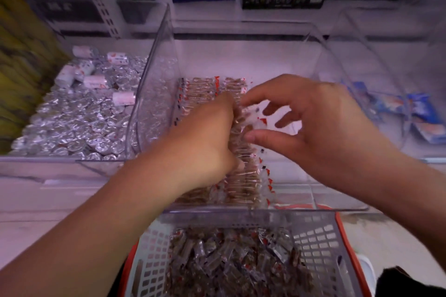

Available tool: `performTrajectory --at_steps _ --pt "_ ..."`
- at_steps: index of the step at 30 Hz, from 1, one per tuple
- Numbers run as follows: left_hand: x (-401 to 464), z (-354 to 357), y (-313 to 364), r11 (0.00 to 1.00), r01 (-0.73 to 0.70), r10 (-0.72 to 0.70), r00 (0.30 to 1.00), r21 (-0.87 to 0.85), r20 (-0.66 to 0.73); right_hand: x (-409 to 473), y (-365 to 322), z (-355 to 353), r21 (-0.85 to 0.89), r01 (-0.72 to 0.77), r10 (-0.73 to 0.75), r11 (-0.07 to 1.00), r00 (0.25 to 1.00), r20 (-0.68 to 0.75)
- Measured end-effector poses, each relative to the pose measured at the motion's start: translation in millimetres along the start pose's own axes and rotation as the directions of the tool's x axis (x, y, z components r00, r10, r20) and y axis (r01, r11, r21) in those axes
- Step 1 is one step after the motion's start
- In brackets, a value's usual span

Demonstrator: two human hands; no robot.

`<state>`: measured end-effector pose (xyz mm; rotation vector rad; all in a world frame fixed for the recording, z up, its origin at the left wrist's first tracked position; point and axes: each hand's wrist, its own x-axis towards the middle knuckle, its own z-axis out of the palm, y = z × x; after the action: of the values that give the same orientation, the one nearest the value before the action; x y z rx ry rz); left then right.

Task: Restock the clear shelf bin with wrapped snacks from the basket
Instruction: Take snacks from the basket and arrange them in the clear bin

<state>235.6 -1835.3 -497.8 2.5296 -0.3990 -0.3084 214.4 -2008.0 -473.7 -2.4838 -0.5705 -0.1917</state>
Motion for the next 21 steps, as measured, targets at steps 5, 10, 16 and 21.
performTrajectory --at_steps 5,10,16,21 --pt "3.1 5.5 3.9 0.994 -0.073 0.068 0.995 -0.079 -0.070 1.2 -3.6 -9.2 -0.146 0.119 -0.094 0.982 0.982 0.164" --pt "4.8 10.9 -5.2 0.969 -0.231 0.240 0.964 0.093 -0.111 15.6 8.8 -29.5 -0.580 -0.005 0.084 0.815 0.990 0.111" --pt "10.7 31.9 -18.4 0.927 -0.067 -0.020 0.974 0.369 0.226 100.7 48.5 -21.6 -0.783 -0.036 0.269 0.621 0.948 0.170" --pt "13.6 29.3 -23.8 0.896 -0.068 -0.092 0.938 0.439 0.333 136.8 74.7 13.7 -0.767 -0.042 0.414 0.641 0.860 0.298"
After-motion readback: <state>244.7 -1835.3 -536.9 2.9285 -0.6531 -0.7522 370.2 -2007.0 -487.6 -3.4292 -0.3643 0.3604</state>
